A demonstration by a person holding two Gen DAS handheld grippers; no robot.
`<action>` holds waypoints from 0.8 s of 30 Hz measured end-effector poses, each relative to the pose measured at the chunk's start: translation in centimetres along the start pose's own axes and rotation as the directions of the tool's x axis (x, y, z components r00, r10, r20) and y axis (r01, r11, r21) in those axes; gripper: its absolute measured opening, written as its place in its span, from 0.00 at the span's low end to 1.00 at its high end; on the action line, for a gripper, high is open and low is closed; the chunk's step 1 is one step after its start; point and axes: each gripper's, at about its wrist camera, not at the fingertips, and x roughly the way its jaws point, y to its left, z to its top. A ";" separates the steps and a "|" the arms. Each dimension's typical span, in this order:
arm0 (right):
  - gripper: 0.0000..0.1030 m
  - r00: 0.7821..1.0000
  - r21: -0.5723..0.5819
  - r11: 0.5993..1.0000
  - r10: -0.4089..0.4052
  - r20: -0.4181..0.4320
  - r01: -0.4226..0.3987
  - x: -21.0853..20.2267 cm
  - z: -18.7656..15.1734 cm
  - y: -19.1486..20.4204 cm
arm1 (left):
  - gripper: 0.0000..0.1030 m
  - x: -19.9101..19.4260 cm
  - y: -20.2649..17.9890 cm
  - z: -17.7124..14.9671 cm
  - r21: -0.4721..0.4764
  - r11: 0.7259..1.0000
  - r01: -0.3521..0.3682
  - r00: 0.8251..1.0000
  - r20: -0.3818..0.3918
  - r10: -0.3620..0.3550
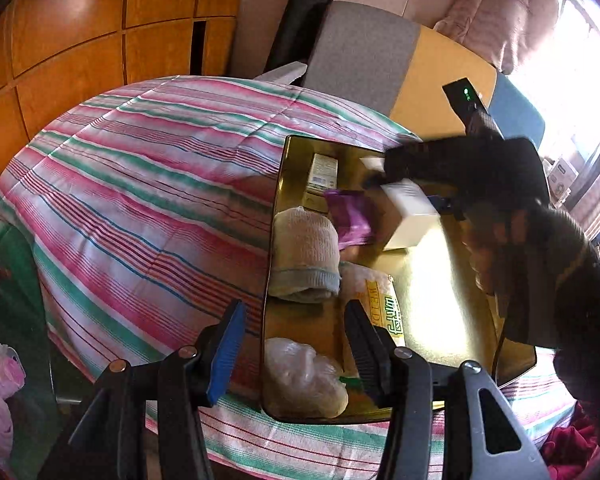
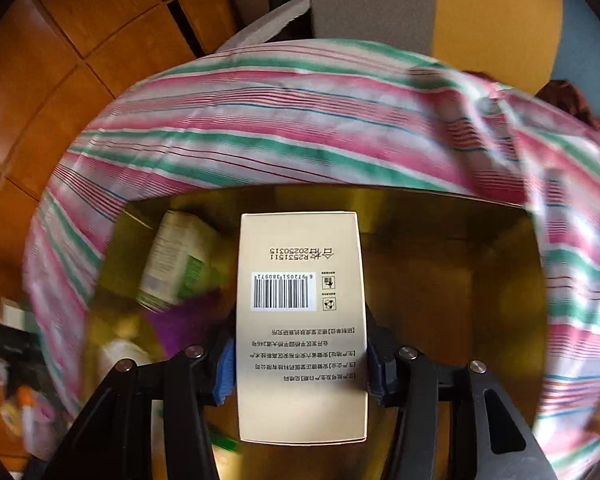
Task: Organize objects
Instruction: 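Carry the cream box to the gold tray and release it with the right gripper, then move both grippers back toward the remaining items on the cloth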
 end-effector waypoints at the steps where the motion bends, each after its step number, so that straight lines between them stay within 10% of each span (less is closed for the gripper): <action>1: 0.72 0.997 0.045 0.996 0.073 -0.004 -0.073 0.3 0.1 -0.1 | 0.50 0.0 -0.1 0.0 0.000 1.000 0.001 1.000 -0.002 -0.001; 14: 0.92 0.989 0.022 0.996 0.080 0.124 -0.084 -5.9 -3.2 -1.3 | 0.50 -1.4 -1.9 -0.3 0.045 0.999 0.008 1.000 0.027 -0.009; 24: 1.00 0.961 -0.099 0.993 -0.032 0.273 0.062 -13.5 -9.4 -4.0 | 0.50 -2.8 -4.3 -1.0 0.109 0.994 0.013 0.999 0.047 -0.018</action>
